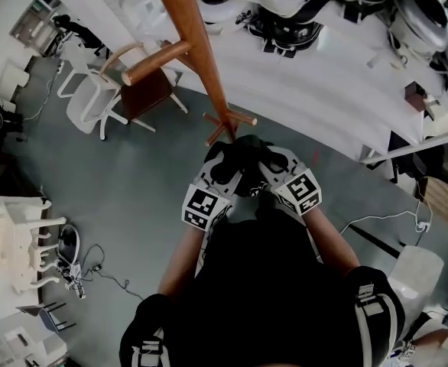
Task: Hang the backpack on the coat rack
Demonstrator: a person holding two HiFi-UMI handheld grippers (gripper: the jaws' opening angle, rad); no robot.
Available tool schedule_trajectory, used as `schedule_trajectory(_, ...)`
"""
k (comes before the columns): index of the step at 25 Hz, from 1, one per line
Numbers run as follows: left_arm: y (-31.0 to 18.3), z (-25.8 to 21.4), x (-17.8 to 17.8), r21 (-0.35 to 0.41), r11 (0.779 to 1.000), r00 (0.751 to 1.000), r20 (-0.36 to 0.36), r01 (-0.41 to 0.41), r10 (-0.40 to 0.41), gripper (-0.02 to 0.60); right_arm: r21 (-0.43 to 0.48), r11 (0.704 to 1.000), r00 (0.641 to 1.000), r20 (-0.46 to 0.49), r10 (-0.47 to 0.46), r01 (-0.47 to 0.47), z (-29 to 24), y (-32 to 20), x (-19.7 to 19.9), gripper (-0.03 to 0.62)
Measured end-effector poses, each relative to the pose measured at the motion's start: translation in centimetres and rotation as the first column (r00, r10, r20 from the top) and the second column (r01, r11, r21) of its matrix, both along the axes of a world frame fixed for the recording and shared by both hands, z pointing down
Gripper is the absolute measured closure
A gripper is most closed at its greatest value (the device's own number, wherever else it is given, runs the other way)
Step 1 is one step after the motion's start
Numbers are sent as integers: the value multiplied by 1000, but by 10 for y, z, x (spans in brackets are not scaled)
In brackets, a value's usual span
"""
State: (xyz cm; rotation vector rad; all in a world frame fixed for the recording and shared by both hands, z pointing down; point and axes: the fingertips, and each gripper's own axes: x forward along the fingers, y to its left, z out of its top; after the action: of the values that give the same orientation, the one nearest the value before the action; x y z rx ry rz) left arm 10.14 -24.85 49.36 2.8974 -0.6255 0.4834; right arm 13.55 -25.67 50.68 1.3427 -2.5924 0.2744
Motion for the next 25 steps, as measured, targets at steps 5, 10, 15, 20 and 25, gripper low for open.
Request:
schedule_trajectory(5, -4, -1, 10, -3, 998, 998, 2, 55, -55, 492, 5, 999, 999, 3, -54, 54, -2, -6, 10, 514)
schedule_trajectory(10, -7, -3, 19, 6, 995, 995, -1, 98, -98, 491, 17, 996, 996, -4, -91, 91, -4, -10, 19, 514)
schedule_trajectory(15, -14, -6, 29, 9, 992, 992, -7, 129, -129, 491, 21, 992, 993, -12, -121, 122, -6, -18, 29, 514)
schedule_trajectory(20, -23, -7, 34, 8, 987, 987, -21, 160, -160, 491, 32, 989, 990, -13, -142, 143, -7, -28, 34, 514)
schedule_trajectory(25, -35, -4, 40, 1, 982, 981, -24, 191, -191, 491, 32, 984, 985, -16, -173, 174, -5, -42, 41, 513)
